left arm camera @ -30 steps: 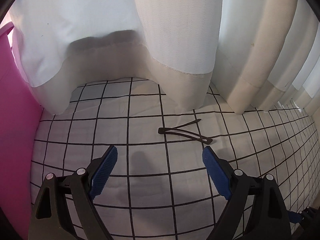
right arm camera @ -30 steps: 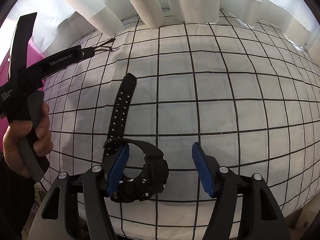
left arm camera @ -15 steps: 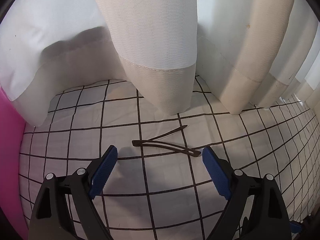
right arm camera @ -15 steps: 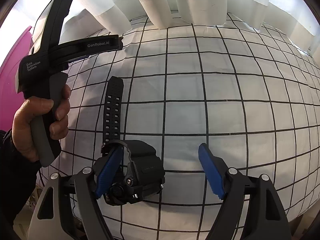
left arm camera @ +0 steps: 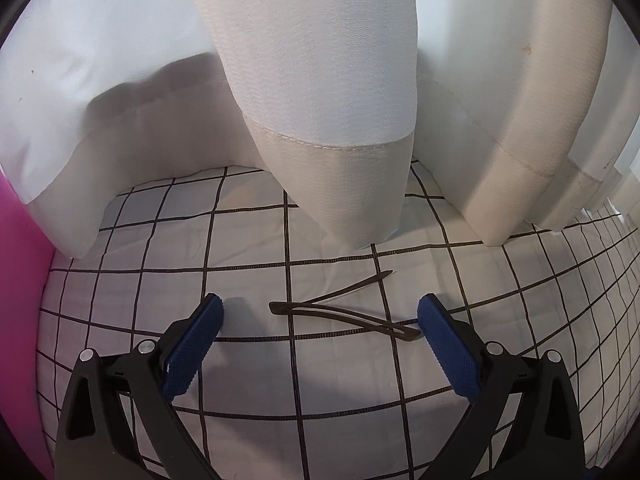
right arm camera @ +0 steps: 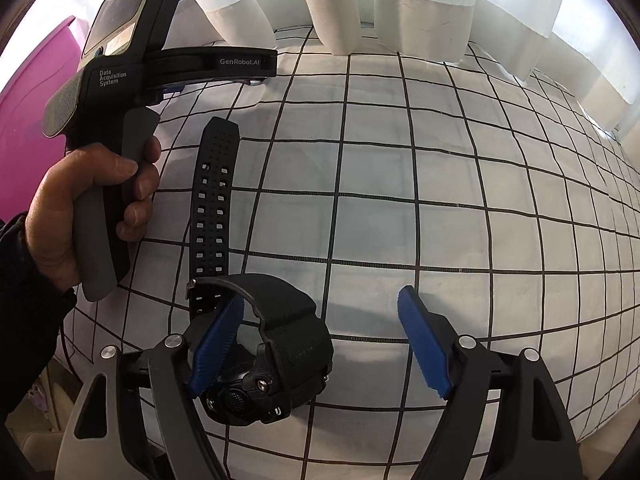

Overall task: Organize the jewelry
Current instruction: 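Grasp the black watch with the right tool while the left tool grasps the brown hair clip, then carry watch and hair clip into the pink tub and open both tools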

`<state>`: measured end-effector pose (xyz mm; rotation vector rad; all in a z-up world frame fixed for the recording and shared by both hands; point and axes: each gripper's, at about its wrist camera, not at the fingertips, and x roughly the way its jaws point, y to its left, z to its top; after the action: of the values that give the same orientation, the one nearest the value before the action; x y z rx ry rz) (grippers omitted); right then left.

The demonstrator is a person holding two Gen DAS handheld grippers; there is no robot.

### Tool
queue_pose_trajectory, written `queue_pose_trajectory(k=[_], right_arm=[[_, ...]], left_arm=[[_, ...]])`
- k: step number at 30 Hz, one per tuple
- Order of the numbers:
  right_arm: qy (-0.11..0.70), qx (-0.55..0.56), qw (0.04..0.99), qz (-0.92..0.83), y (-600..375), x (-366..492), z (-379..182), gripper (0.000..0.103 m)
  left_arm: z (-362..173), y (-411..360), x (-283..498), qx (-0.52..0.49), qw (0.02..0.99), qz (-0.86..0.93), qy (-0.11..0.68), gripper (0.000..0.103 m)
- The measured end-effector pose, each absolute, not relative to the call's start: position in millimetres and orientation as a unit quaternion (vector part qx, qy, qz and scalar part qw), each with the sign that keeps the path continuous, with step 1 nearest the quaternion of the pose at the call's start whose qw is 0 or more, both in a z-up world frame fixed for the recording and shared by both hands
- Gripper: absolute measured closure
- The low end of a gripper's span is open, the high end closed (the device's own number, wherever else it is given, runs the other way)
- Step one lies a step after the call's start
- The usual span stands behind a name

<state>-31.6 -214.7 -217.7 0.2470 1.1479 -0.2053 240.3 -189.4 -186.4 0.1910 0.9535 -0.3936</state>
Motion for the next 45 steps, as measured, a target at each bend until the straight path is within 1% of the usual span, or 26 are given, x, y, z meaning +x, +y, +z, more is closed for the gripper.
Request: queue_pose_trajectory(k=[2, 3, 5, 7, 9, 10, 11, 12, 13, 14, 15, 22, 30, 39, 45], right_arm=[[0.539, 0.118, 0.828, -0.098, -214.8, -32.4, -217.8, 0.028], [0.539, 0.116, 0.829, -0.098, -214.7, -32.5, -217.9, 0.028], [0.539, 0.111, 0.829, -0.100, -211.7, -32.0, -218.9, 0.028], [0.539, 0.109, 0.829, -0.101, -207.6, -30.4, -219.7, 0.028], [0.539, 0.107, 0.829, -0.100, -203.6, -29.4, -220.5, 0.029], [0.539, 0.105, 0.830, -0.100, -196.3, -29.7, -220.7, 0.030], [0.536, 0.106, 0.832, -0.097, -194.4, -30.1, -220.3, 0.035], [0.534, 0.107, 0.834, -0.091, -199.0, -30.6, -219.0, 0.045], [0.532, 0.107, 0.835, -0.089, -197.5, -31.0, -217.9, 0.052], [0.531, 0.102, 0.837, -0.087, -196.0, -30.4, -217.7, 0.070], [0.532, 0.096, 0.837, -0.088, -194.2, -30.2, -217.2, 0.079], [0.523, 0.106, 0.842, -0.083, -195.6, -36.2, -218.3, 0.080], [0.510, 0.119, 0.847, -0.085, -214.9, -53.5, -214.4, 0.080], [0.490, 0.113, 0.860, -0.085, -222.3, -60.7, -192.3, 0.080], [0.466, 0.102, 0.875, -0.078, -207.1, -53.8, -164.4, 0.080]], left_arm=[[-187.9, -186.4, 237.0, 0.091, 0.866, -0.189, 0.454, 0.009], [-188.2, -183.9, 233.5, 0.091, 0.866, -0.191, 0.453, 0.012], [-184.7, -184.0, 223.2, 0.093, 0.867, -0.195, 0.449, 0.020], [-181.4, -186.0, 213.3, 0.095, 0.867, -0.200, 0.446, 0.033], [-179.1, -185.8, 204.7, 0.095, 0.867, -0.201, 0.445, 0.037], [-178.6, -185.2, 201.9, 0.093, 0.867, -0.201, 0.446, 0.038], [-178.5, -184.1, 199.8, 0.091, 0.867, -0.201, 0.446, 0.038], [-178.1, -182.2, 196.4, 0.091, 0.868, -0.201, 0.446, 0.038], [-177.9, -180.1, 192.5, 0.091, 0.868, -0.200, 0.445, 0.038], [-178.2, -177.7, 187.7, 0.089, 0.868, -0.200, 0.445, 0.038], [-178.4, -175.5, 184.1, 0.088, 0.869, -0.199, 0.445, 0.038], [-175.1, -153.7, 166.8, 0.088, 0.870, -0.203, 0.440, 0.038], [-142.6, -120.1, 147.9, 0.063, 0.883, -0.201, 0.419, 0.038], [-104.9, -83.6, 129.9, 0.052, 0.894, -0.202, 0.396, 0.038], [-74.3, -75.5, 130.0, 0.038, 0.906, -0.191, 0.377, 0.038]])
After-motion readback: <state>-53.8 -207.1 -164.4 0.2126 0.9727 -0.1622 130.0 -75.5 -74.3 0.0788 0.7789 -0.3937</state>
